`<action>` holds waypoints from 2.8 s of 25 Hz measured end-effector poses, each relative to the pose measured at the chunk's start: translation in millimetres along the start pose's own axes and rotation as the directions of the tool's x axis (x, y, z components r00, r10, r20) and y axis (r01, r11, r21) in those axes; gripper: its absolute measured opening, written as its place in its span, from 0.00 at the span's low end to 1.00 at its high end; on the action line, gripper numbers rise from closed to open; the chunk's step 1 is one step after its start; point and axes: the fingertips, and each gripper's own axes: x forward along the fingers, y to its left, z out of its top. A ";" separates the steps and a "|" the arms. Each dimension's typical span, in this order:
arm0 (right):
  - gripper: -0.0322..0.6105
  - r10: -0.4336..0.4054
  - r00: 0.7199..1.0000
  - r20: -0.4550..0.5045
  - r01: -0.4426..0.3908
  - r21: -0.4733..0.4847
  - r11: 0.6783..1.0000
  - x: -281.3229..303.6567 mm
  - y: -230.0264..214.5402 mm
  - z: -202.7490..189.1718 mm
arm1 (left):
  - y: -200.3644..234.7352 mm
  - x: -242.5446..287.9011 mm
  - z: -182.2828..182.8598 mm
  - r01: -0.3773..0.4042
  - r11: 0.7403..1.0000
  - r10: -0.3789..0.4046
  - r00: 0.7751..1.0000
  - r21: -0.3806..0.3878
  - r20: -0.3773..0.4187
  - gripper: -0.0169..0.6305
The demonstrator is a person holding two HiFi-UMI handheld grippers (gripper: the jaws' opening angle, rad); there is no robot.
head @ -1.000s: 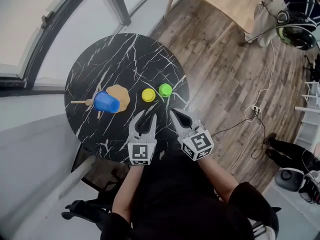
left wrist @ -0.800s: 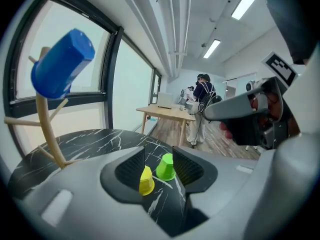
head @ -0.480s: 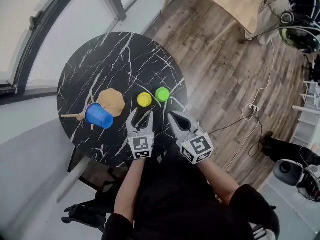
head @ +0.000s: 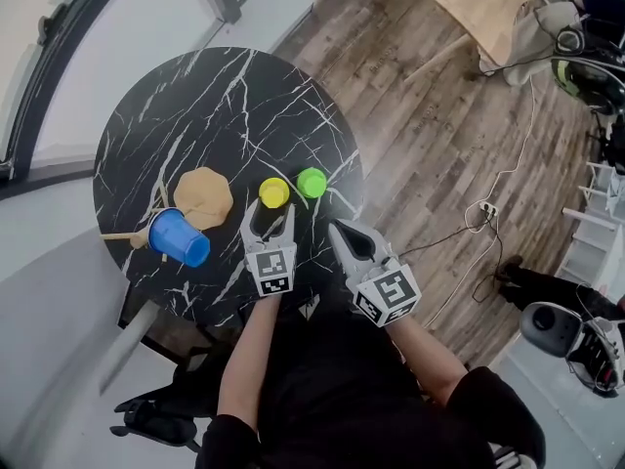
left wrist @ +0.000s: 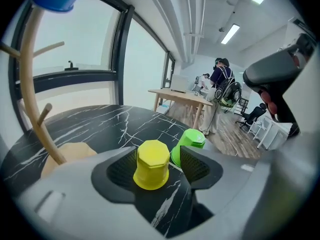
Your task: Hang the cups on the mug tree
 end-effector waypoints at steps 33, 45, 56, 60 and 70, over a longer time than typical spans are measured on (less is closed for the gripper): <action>0.05 0.013 1.000 0.005 -0.013 -0.050 0.999 6.3 25.4 5.1 | 0.4 -56.2 -12.4 0.004 0.999 -0.004 1.000 -0.050 0.013 0.39; 0.05 0.082 0.997 -0.006 -0.082 -0.133 0.988 11.8 101.0 3.7 | 44.6 -165.4 -25.5 -0.063 0.992 0.068 0.996 -0.107 0.048 0.39; 0.05 0.176 0.984 -0.041 -0.180 -0.226 0.957 9.9 180.4 -4.3 | 74.6 -258.7 -6.9 -0.087 0.988 0.104 0.986 -0.126 0.132 0.39; 0.05 0.213 0.976 -0.036 -0.215 -0.254 0.943 8.9 205.4 0.4 | 86.6 -283.4 18.7 -0.106 0.988 0.126 0.973 -0.113 0.195 0.39; 0.05 0.258 0.966 0.007 -0.244 -0.294 0.924 10.8 237.6 19.5 | 107.5 -300.9 64.2 -0.120 0.992 0.126 0.943 -0.040 0.308 0.39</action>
